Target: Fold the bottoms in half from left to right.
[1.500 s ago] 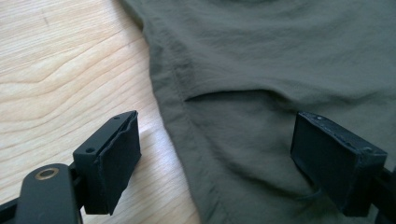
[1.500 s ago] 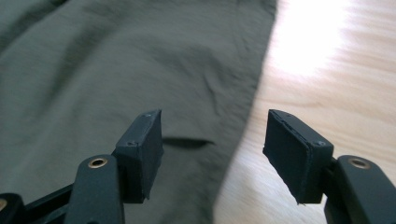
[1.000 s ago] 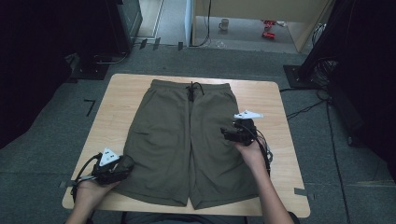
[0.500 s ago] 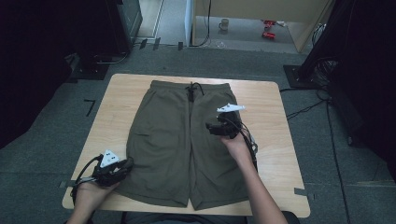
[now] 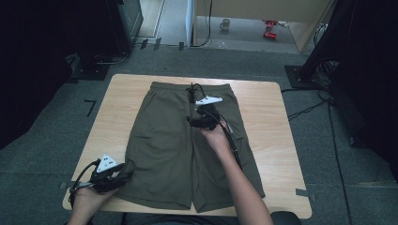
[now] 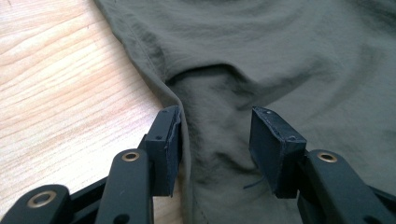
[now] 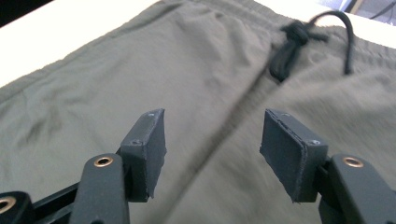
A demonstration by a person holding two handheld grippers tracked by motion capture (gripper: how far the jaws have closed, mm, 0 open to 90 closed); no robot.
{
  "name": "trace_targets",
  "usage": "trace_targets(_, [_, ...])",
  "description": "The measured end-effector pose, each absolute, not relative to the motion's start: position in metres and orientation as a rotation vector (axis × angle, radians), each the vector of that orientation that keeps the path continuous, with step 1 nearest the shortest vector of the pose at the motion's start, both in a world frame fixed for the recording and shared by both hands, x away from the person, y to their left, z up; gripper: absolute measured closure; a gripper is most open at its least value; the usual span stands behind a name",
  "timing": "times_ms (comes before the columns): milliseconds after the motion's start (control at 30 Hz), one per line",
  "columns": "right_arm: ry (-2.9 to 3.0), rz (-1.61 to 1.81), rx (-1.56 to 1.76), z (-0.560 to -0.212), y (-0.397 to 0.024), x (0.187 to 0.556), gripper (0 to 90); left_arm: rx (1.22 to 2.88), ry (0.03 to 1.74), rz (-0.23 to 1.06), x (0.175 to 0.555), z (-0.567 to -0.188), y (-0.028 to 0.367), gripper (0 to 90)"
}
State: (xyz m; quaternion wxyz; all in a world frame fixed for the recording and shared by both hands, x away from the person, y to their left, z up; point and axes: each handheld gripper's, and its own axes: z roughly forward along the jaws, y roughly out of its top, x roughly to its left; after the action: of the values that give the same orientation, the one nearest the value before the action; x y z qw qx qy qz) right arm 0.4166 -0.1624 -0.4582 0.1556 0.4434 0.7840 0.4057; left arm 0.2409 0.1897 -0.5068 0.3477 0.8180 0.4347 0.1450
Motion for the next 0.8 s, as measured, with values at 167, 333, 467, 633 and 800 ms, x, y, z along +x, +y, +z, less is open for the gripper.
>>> trace_targets(167, [2.257, 1.169, 1.283, -0.455, -0.151, 0.426, 40.6, 2.124, 1.135, 0.367, 0.241, -0.506, 0.189, 53.1])
trace_targets(333, [2.275, 1.138, 1.264, -0.456, -0.137, 0.436, 40.6, 2.137, 1.131, 0.349, 0.241, -0.505, 0.189, 49.0])
trace_targets(467, [2.288, 1.145, 1.274, -0.457, -0.124, 0.447, 40.2, 2.147, 1.115, 0.335, 0.241, -0.505, 0.189, 44.7])
trace_targets(633, [2.297, 1.155, 1.285, -0.46, -0.114, 0.454, 39.9, 2.142, 1.102, 0.334, 0.241, -0.505, 0.192, 52.5])
trace_targets(800, [2.29, 1.158, 1.293, -0.468, -0.1, 0.462, 38.5, 2.151, 1.111, 0.322, 0.241, -0.504, 0.194, 66.2])
